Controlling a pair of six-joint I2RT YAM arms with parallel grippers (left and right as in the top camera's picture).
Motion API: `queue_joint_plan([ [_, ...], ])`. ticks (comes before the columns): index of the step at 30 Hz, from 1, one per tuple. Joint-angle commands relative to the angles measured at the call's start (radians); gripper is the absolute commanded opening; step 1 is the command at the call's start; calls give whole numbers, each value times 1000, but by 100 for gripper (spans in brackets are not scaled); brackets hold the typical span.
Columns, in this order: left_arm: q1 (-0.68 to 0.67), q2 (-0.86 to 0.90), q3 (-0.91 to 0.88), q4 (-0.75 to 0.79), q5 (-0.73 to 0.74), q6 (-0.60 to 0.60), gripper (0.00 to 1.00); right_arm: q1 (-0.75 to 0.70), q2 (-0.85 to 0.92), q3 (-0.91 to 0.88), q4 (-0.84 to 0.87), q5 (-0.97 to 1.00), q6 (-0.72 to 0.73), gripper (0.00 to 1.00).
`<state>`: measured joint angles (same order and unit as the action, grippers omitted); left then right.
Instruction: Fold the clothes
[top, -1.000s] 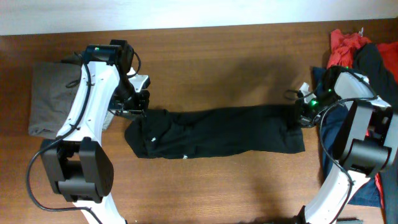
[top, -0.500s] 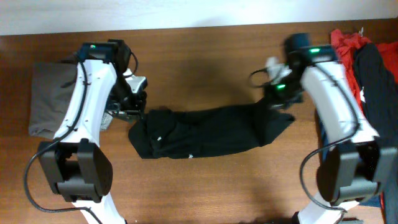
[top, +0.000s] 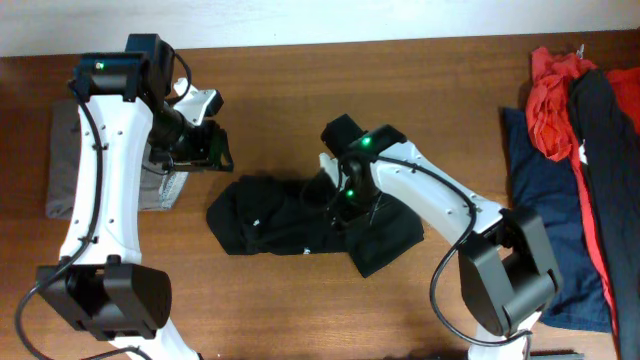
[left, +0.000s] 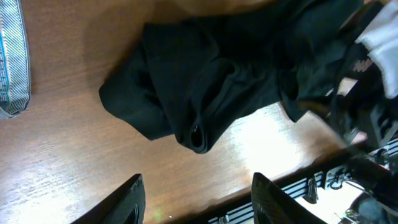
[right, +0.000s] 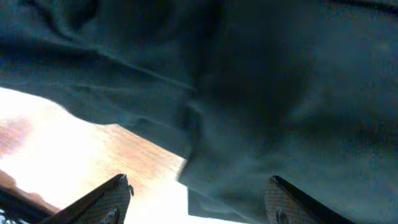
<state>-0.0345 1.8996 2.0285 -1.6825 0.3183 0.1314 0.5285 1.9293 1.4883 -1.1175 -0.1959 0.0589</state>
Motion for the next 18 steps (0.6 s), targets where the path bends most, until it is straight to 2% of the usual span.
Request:
queue_joint_plan([
  [1, 22, -18, -3, 0, 16, -14, 58, -113, -14, 69, -18, 45, 29, 74],
  [6, 52, -18, -152, 46, 2, -53, 64, -269, -15, 95, -50, -36, 27, 74],
  [9, 56, -18, -315, 143, 67, -57, 67, -354, -14, 95, -62, -84, 19, 74],
  [12, 56, -18, -506, 295, 205, -57, 73, -422, -15, 95, -74, -132, -13, 73],
  [15, 55, -18, -656, 440, 278, -60, 79, -462, -14, 95, -79, -167, -29, 73],
  [18, 55, -18, -774, 623, 289, -59, 93, -478, -14, 95, -77, -167, -29, 73],
])
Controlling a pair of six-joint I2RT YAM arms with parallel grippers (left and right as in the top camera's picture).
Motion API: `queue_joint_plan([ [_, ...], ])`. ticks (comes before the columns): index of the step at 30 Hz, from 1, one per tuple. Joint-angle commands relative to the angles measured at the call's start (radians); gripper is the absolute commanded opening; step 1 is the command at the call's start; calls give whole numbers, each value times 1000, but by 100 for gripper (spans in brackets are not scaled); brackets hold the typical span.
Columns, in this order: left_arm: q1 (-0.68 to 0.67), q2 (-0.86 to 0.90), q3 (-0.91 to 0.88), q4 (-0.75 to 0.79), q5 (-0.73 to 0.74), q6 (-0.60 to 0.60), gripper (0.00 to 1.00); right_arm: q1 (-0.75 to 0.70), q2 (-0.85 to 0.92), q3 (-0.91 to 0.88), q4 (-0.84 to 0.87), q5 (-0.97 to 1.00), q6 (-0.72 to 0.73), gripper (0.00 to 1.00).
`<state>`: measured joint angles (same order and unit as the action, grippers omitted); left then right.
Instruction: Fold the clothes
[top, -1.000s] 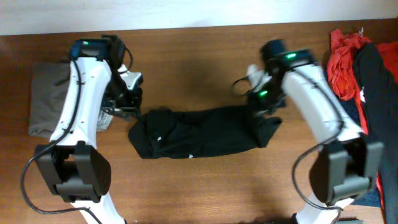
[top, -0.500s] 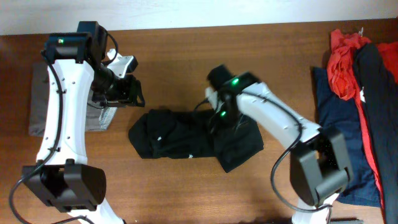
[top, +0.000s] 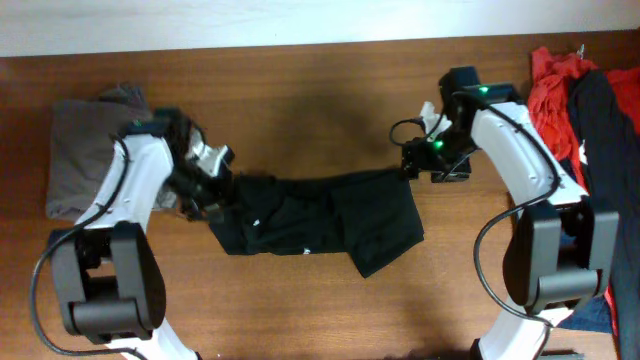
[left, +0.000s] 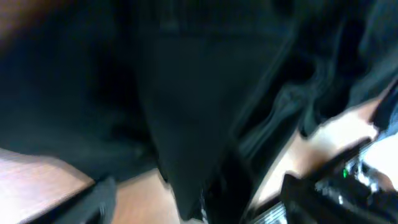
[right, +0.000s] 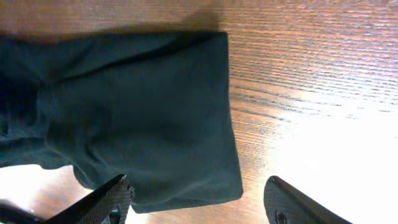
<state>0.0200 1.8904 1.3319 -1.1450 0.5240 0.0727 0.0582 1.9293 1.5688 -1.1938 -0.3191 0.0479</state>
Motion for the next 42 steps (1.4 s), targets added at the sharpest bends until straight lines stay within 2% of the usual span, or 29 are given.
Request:
queue_joint_plan([
  [1, 1, -8, -110, 137, 83, 0, 98, -7, -14, 14, 1, -44, -18, 73],
  [3, 1, -8, -193, 246, 83, -1, 99, -5, -14, 14, 2, -44, -18, 72],
  [6, 0, -8, -271, 324, 84, -1, 98, -5, -14, 14, 2, -44, -26, 72],
  [8, 0, -8, -296, 353, 92, -1, 89, -5, -14, 14, 3, -44, -26, 72],
  [11, -3, -8, -307, 393, 130, 0, 51, -5, -14, 14, 5, -44, -25, 71],
  [14, -9, -9, -293, 406, 225, -1, 1, -5, -14, 14, 0, -44, -25, 68],
  [17, 3, -26, -243, 326, 235, 0, 1, -5, -14, 14, -15, -44, -26, 67],
  [20, 38, -83, -89, 107, 111, 12, 1, -5, -14, 14, -39, -43, -44, 66],
  [21, 51, -109, 6, 11, 28, 12, 1, -5, -14, 14, -41, -44, -44, 66],
  [24, 49, -147, 242, -135, -127, 20, 1, -5, -14, 14, -41, -44, -44, 66],
  [25, 29, -149, 346, -153, -148, 37, 1, -5, -14, 14, -40, -44, -43, 65],
  [27, -8, -149, 392, -134, -148, 37, 0, -5, -14, 14, -37, -44, -44, 66],
  [34, -246, -54, 315, -139, -314, 25, 1, -5, -14, 14, -45, -44, -43, 65],
  [35, -269, -34, 308, -134, -338, 15, 3, -5, -14, 14, -45, -44, -43, 65],
  [36, -299, 0, 303, -130, -367, -8, 13, -5, -14, 14, -45, -44, -43, 65],
  [37, -319, 33, 303, -132, -370, -9, 31, -5, -14, 14, -48, -44, -44, 65],
  [38, -333, 55, 303, -133, -368, -10, 41, -5, -14, 14, -49, -44, -44, 65],
  [40, -346, 71, 303, -136, -367, -23, 50, -5, -14, 14, -49, -44, -44, 65],
  [42, -347, 71, 315, -154, -356, -35, 53, -5, -14, 14, -49, -44, -44, 65],
])
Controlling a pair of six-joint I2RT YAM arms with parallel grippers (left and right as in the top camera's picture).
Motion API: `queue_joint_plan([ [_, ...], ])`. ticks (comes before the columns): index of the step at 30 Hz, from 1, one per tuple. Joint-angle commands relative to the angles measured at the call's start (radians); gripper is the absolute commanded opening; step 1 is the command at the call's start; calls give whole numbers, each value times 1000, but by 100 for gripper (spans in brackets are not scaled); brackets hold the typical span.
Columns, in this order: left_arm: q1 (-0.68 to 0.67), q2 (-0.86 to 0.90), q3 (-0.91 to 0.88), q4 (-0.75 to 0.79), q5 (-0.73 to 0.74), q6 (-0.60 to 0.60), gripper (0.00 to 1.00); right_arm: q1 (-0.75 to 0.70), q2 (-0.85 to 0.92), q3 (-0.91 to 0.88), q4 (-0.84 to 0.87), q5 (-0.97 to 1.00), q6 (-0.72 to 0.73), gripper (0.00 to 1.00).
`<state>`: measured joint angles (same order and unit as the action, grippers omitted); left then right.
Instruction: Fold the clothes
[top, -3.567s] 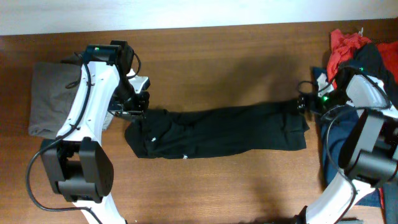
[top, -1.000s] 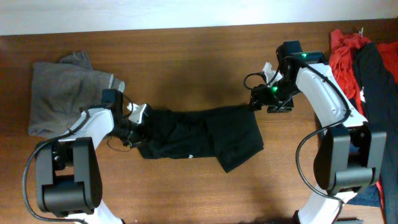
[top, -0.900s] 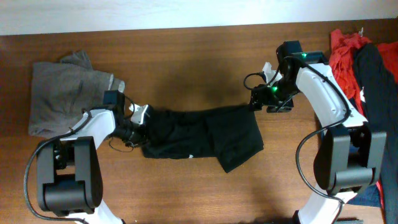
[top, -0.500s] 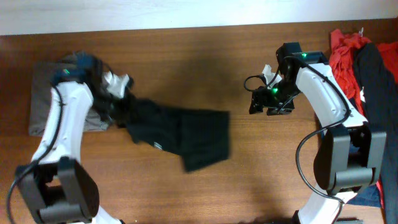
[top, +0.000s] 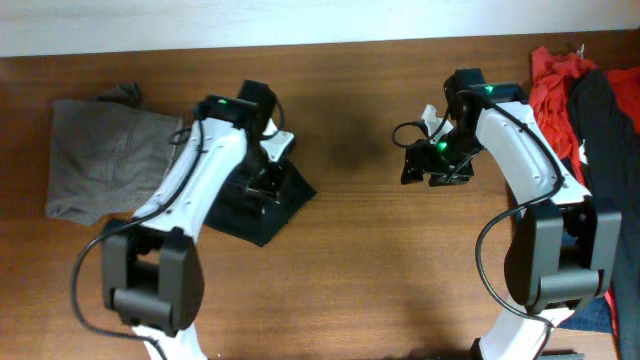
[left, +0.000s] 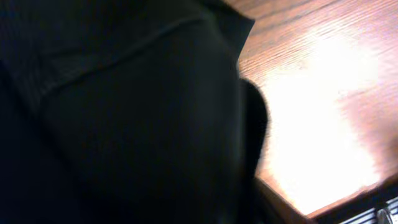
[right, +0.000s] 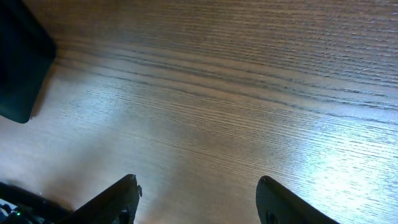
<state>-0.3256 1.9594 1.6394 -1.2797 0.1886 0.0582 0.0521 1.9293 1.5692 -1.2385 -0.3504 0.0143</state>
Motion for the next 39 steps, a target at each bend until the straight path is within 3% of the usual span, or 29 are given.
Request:
queue_joint_plan([
  [1, 0, 2, 29, -43, -10, -21, 53, 1, -14, 14, -4, -13, -10, 65],
  [7, 23, 0, 296, -241, -13, -28, 55, 1, -14, 14, -4, -13, -10, 65],
  [10, 48, 0, 348, -226, -91, -28, 58, 1, -14, 14, -4, -13, -10, 65],
  [12, 64, 6, 340, -200, -103, -28, 43, 1, -14, 14, -4, -13, -10, 65],
  [15, 74, 35, 279, -138, -103, -28, 2, 1, -14, 14, -3, -13, -10, 66],
  [16, 74, 50, 230, -109, -95, -28, 0, 1, -14, 14, -3, -13, -10, 66],
  [21, 72, 113, -26, 32, -56, -27, 0, 1, -14, 13, -3, -13, -10, 66],
  [24, 71, 154, -148, 167, 106, -18, 0, 1, -14, 13, -3, -13, -10, 66],
  [26, 71, 163, -149, 184, 215, -1, 0, 1, -14, 13, 1, -17, -10, 66],
  [29, 77, 159, -74, 123, 237, -1, 0, 1, -14, 13, 17, -111, -47, 66],
  [31, 90, 157, 42, 26, 234, 0, 2, 1, -14, 13, 26, -278, -141, 66],
  [35, 144, 157, 373, -199, 230, 43, 22, 28, -14, 13, 69, -507, -201, 65],
  [39, 199, 157, 568, -296, 115, 45, 58, 151, -14, 13, 156, -526, -201, 63],
])
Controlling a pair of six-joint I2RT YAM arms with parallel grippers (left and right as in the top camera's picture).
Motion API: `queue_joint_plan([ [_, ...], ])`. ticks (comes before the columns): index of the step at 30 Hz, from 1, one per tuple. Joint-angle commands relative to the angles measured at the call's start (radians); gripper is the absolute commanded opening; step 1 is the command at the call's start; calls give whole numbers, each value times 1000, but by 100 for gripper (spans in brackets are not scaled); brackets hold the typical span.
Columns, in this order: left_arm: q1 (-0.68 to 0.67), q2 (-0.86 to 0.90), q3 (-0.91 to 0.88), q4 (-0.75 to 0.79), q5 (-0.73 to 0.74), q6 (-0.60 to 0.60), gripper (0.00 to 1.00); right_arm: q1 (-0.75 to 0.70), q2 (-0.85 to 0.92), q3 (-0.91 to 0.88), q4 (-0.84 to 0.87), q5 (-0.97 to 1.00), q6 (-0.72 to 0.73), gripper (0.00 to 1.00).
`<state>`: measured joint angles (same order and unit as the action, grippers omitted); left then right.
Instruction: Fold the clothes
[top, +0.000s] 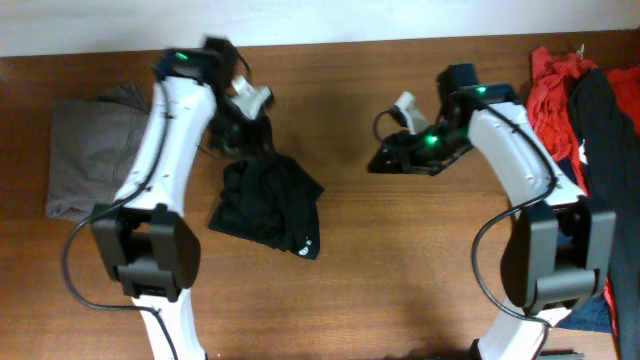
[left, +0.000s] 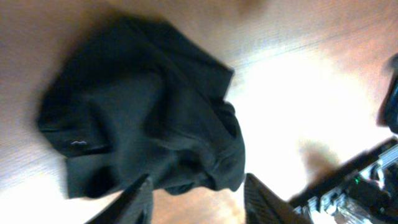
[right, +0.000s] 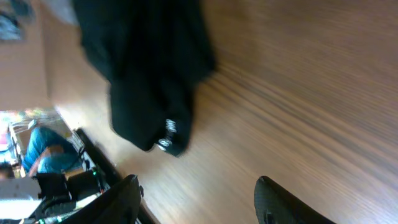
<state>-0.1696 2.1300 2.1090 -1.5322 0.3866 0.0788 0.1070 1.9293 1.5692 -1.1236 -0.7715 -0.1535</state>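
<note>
A black garment (top: 268, 205) lies bunched in a loose heap on the wooden table (top: 400, 280), left of centre; it also shows in the left wrist view (left: 143, 130) and the right wrist view (right: 146, 74). My left gripper (top: 243, 135) hovers just above the heap's far edge, open, its fingers (left: 140, 199) empty. My right gripper (top: 385, 160) is over bare wood at centre right, open and empty, its fingers (right: 121, 199) spread wide.
A folded grey garment (top: 95, 165) lies at the far left. A pile of red, navy and black clothes (top: 580, 130) fills the right edge. The table's far edge runs along the top.
The left gripper has let go of the black garment and risen toward the far edge; the garment now lies as a looser heap. The right gripper shifted slightly left and turned toward the heap.
First the black garment lay spread across the middle with the right gripper on it and the left gripper open nearby. Then both grippers were at its two ends. Then it was a compact fold under the left gripper, the right arm withdrawn. Now it lies released, bunched.
</note>
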Motion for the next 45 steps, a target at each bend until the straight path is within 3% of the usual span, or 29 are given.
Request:
queue_joint_plan([
  [1, 64, -13, 124, -60, -145, 24, 64, 150, -13, 13, 90, -101, -33, 64],
  [3, 99, -13, 116, -70, -201, 24, 66, 240, -9, 13, 187, -34, -8, 69],
  [6, 151, -3, 67, -70, -200, 24, 68, 367, 12, 13, 304, 216, 126, 80],
  [11, 177, -2, -130, 29, -168, 28, 68, 507, 103, 11, 351, 571, 292, 74],
  [13, 177, -2, -212, 89, -156, 27, 68, 513, 137, 11, 351, 597, 318, 65],
  [14, 177, -2, -279, 149, -134, 27, 68, 513, 146, 11, 353, 597, 320, 45],
  [16, 177, -2, -349, 217, -92, 27, 68, 513, 146, 13, 348, 597, 320, 25],
  [18, 177, -2, -390, 257, -55, 27, 68, 502, 131, 26, 322, 600, 319, 12],
  [20, 177, -2, -430, 306, -27, 28, 67, 478, 97, 42, 281, 600, 301, 8],
  [25, 169, -2, -471, 348, 16, 27, 63, 367, 46, 47, 170, 660, 262, 15],
  [26, 161, -2, -473, 350, 18, 27, 61, 334, 46, 47, 145, 673, 263, 19],
  [27, 152, -2, -477, 352, 19, 27, 60, 310, 46, 47, 131, 666, 263, 33],
  [28, 144, -2, -478, 351, 19, 27, 60, 296, 44, 47, 121, 644, 254, 40],
  [31, 113, -2, -478, 356, 81, 27, 59, 266, 17, 47, 84, 459, 128, 46],
  [37, 76, -2, -478, 404, 110, 27, 60, 326, -68, 47, 75, 427, 105, 52],
  [45, 103, -2, -478, 417, 82, 27, 56, 524, 34, 45, 252, 480, 164, 56],
])
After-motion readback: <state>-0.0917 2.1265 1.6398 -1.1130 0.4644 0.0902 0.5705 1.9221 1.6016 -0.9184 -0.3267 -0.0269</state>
